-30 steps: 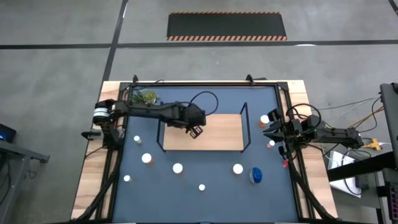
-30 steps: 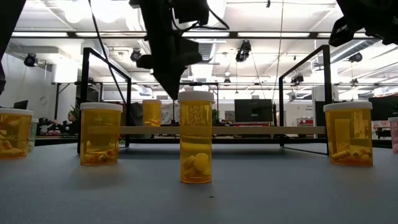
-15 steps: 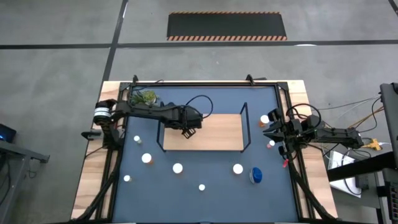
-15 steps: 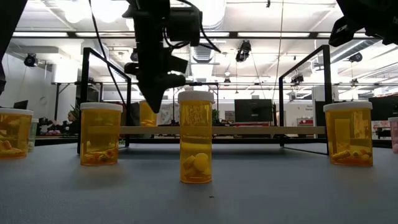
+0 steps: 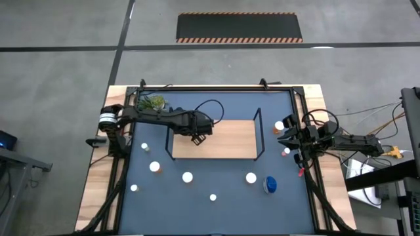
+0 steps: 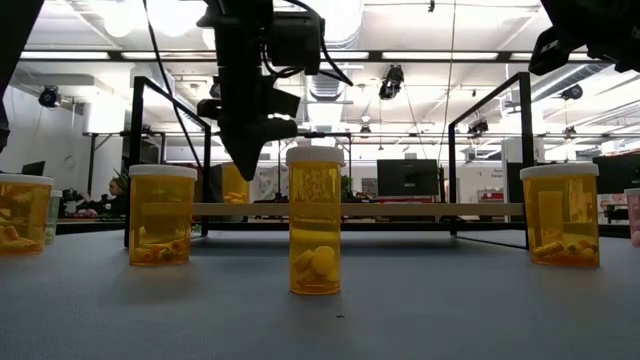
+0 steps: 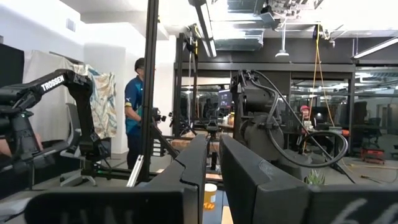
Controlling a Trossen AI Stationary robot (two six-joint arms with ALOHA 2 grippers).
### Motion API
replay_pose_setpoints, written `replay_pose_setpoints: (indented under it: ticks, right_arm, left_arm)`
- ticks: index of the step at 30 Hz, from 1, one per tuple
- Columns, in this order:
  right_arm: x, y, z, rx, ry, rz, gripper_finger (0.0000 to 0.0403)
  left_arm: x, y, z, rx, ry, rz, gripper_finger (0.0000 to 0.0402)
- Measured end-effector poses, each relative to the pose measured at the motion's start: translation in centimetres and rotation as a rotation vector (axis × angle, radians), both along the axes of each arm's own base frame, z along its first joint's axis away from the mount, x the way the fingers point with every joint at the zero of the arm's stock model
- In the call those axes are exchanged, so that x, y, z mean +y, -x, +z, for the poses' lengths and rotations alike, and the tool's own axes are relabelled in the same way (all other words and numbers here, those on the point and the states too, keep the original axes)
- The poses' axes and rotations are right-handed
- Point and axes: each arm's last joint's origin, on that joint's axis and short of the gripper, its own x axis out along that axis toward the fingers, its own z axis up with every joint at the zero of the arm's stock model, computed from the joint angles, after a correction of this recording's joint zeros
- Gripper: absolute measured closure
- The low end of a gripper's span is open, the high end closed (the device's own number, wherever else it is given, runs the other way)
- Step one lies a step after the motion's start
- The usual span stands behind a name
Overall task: Pick and place medicine bottles onto shelf by color
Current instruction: Put the big orange pill bottle on to the shelf, then put the blue pill bottle on to the shelf
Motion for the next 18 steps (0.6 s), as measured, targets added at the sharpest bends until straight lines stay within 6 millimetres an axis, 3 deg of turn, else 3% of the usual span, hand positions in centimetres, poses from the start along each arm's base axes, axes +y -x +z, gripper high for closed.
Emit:
replay_pose_setpoints:
  ticks: [7,18]
  right_arm:
    - [0.0,0.0,0.0,0.001,0.000,0.000,0.0365]
    - [0.0,-0.1,-0.2,0.017,0.000,-0.001,0.0365]
  left_arm:
    - [0.0,-0.6,1.3,-0.049,0.000,-0.004,0.0402]
    - [-0.5,-2.5,5.8,-0.184,-0.035,-0.120,0.0402]
